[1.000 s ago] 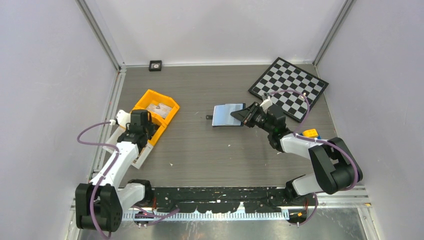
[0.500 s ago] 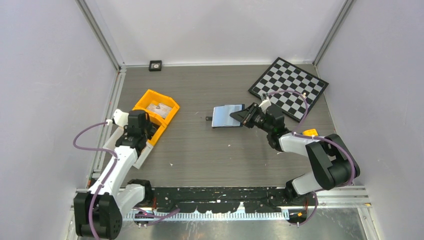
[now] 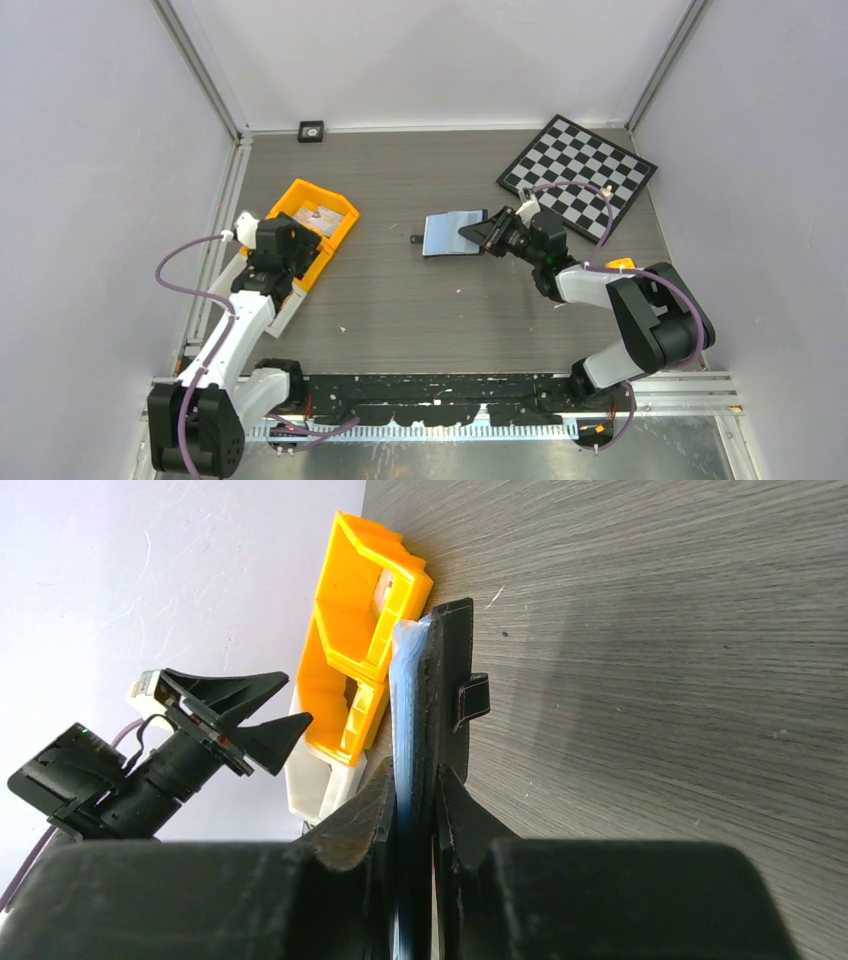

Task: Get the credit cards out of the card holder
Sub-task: Place the credit card in the storage box, then remove the credit card from the card holder.

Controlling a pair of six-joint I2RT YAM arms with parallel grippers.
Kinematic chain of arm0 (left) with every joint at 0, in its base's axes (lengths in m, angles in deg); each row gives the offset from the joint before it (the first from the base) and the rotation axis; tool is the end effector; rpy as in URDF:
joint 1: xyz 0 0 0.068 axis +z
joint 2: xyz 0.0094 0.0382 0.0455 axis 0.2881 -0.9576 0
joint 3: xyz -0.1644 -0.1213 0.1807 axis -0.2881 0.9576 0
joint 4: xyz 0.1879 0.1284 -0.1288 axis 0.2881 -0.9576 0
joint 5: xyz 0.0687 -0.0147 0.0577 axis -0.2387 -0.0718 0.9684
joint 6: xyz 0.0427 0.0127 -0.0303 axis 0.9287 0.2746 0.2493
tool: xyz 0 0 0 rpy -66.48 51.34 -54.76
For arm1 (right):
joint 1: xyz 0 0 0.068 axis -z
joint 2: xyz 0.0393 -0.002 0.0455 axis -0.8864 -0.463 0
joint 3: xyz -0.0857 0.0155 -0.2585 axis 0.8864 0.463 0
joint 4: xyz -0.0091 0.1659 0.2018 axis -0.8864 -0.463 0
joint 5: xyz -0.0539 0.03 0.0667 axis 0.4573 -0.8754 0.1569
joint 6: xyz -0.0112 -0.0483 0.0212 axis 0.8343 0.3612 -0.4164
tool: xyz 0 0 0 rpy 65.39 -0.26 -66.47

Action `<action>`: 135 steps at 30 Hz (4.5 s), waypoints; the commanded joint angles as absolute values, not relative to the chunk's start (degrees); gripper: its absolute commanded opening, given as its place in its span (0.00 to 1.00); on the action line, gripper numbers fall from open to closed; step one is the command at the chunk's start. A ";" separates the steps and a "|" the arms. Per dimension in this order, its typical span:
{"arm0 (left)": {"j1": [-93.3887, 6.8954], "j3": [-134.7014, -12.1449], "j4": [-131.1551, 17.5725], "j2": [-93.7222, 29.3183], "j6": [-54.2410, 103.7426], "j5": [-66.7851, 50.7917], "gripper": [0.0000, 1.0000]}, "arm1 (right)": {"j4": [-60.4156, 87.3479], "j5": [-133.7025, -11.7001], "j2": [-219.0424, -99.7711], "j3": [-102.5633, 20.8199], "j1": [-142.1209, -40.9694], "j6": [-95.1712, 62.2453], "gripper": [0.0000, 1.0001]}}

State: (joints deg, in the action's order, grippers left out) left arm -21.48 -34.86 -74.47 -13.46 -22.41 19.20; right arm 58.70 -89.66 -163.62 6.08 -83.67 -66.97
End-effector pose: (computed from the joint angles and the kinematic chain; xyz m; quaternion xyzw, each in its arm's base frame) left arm 0.2083 -0.0056 0.2261 -0.4671 0.7597 -0.0988 0.4415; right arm 0.2623 0.1179 0.1830 0.1075 0.7634 0.5176 0.3712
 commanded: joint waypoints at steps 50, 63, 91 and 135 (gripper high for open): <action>-43.20 -34.52 -28.15 -30.16 -9.29 -27.43 0.91 | 73.33 -95.33 -159.36 6.40 -85.21 -65.91 0.00; -39.28 -33.22 -19.61 -32.87 -17.44 -36.66 1.00 | 75.01 -98.56 -154.99 6.59 -85.16 -68.56 0.00; -38.19 -32.08 -10.70 -34.98 -19.47 -38.00 0.00 | 63.59 -92.57 -153.29 6.44 -85.25 -63.11 0.25; -45.22 -40.81 -29.60 -48.41 -9.64 -31.85 0.93 | 40.24 -81.72 -152.67 3.60 -94.37 -53.66 0.00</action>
State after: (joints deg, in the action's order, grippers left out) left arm -44.76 -38.25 -26.43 -46.18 -12.16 -33.19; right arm 38.57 -83.96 -154.66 3.50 -93.68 -55.82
